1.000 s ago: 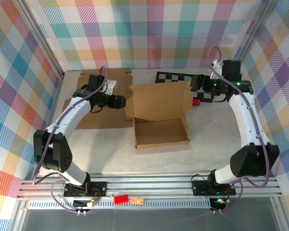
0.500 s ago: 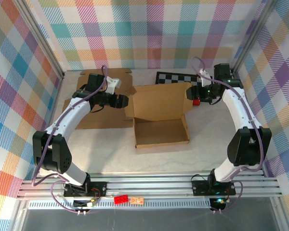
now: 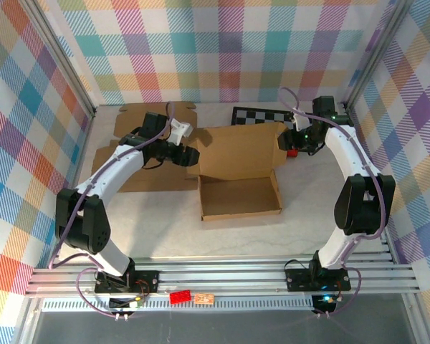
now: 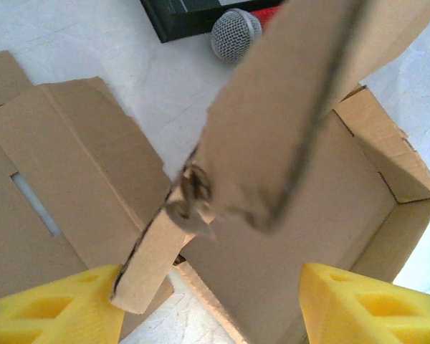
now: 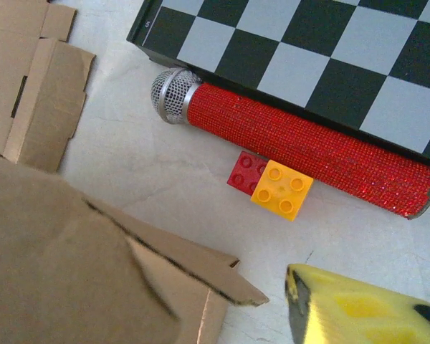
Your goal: Fold the paper box
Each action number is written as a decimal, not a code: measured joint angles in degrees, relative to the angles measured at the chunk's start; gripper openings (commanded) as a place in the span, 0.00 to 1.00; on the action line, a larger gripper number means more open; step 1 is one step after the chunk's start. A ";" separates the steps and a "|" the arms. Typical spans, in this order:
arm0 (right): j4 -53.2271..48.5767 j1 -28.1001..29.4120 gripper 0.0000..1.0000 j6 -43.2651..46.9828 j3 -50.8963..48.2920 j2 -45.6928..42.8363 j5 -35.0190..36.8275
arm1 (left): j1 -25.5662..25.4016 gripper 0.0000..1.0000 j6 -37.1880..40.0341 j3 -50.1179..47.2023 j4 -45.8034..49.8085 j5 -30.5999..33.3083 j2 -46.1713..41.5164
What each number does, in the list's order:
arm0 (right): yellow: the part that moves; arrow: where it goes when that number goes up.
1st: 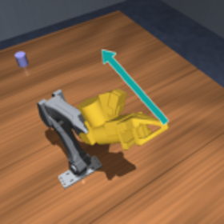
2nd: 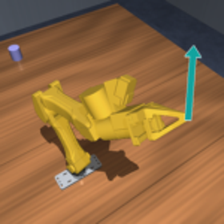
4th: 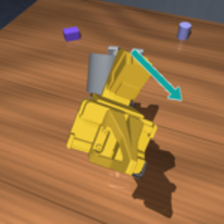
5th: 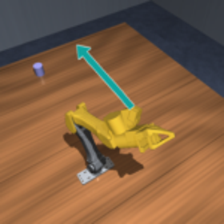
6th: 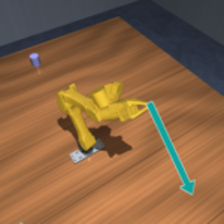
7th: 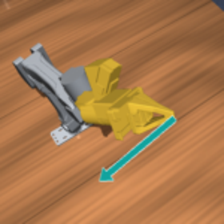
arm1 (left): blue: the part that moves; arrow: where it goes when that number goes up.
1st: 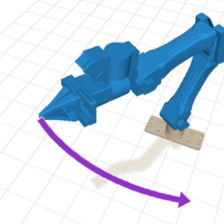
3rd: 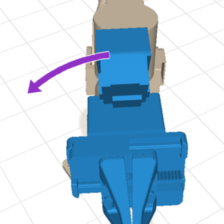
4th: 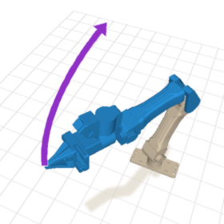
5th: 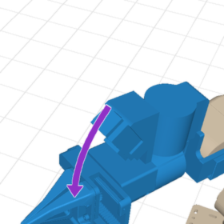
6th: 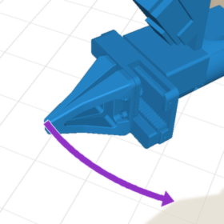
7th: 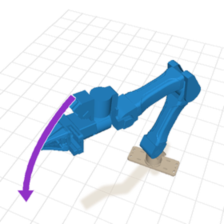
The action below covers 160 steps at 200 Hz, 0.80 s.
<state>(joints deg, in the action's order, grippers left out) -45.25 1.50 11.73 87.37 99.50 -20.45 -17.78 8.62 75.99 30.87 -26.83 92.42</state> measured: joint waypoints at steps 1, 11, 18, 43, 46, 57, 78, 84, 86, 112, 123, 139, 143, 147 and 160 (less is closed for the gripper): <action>0.00 0.00 0.48 0.00 0.00 0.00 0.00 | -0.04 0.60 -0.02 0.02 0.00 0.04 0.04; 0.00 0.00 0.45 -0.07 0.07 0.00 0.00 | -0.35 0.56 0.04 0.24 0.02 0.70 0.50; 0.00 0.00 0.42 -0.07 0.07 0.00 0.02 | -0.52 0.54 0.02 0.57 -0.02 1.22 0.94; -0.02 0.07 0.37 -0.07 0.07 0.00 0.09 | -1.77 0.46 -0.31 1.75 -0.15 3.06 2.54; -0.02 0.07 0.37 -0.07 0.07 0.00 0.11 | -1.97 0.45 -0.22 1.84 -0.24 3.30 2.71; -0.04 0.24 0.34 -0.07 0.07 0.00 0.37 | -2.51 0.37 -0.22 1.95 -0.68 4.20 3.02; -0.04 0.70 0.27 -0.09 0.07 -0.02 1.14 | -3.19 0.29 -0.55 2.71 -0.87 5.49 3.50; -0.04 0.79 0.25 -0.07 0.07 -0.04 1.46 | -3.37 0.29 -0.66 3.13 -0.92 5.86 3.72; -0.04 0.83 0.24 -0.09 0.07 -0.04 1.57 | -3.43 0.29 -0.63 3.30 -0.92 5.99 3.78; -0.09 1.99 0.19 -0.09 0.11 -0.42 3.37 | -4.44 0.27 -0.94 4.55 -0.94 8.83 4.02; -0.09 2.54 0.18 -0.09 0.13 -0.59 4.11 | -5.11 0.27 -1.36 4.79 -1.01 10.29 4.00; -0.11 3.10 0.14 -0.28 0.13 -0.98 5.11 | -6.23 0.27 -1.99 4.81 -1.07 12.74 4.02; -0.11 3.19 0.14 -0.28 0.13 -1.07 5.33 | -6.51 0.27 -2.16 4.81 -1.07 13.38 4.02; -0.13 3.28 0.12 -0.39 0.13 -1.18 5.49 | -6.71 0.27 -2.32 4.81 -1.07 13.90 4.02; -0.11 3.58 0.09 -0.59 0.13 -1.53 5.90 | -7.48 0.26 -3.21 4.81 -1.22 15.89 4.02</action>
<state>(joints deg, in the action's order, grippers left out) -45.36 5.08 11.14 87.50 97.97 -14.55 -25.26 5.41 80.79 29.65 -10.94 96.44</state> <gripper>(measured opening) 0.112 0.270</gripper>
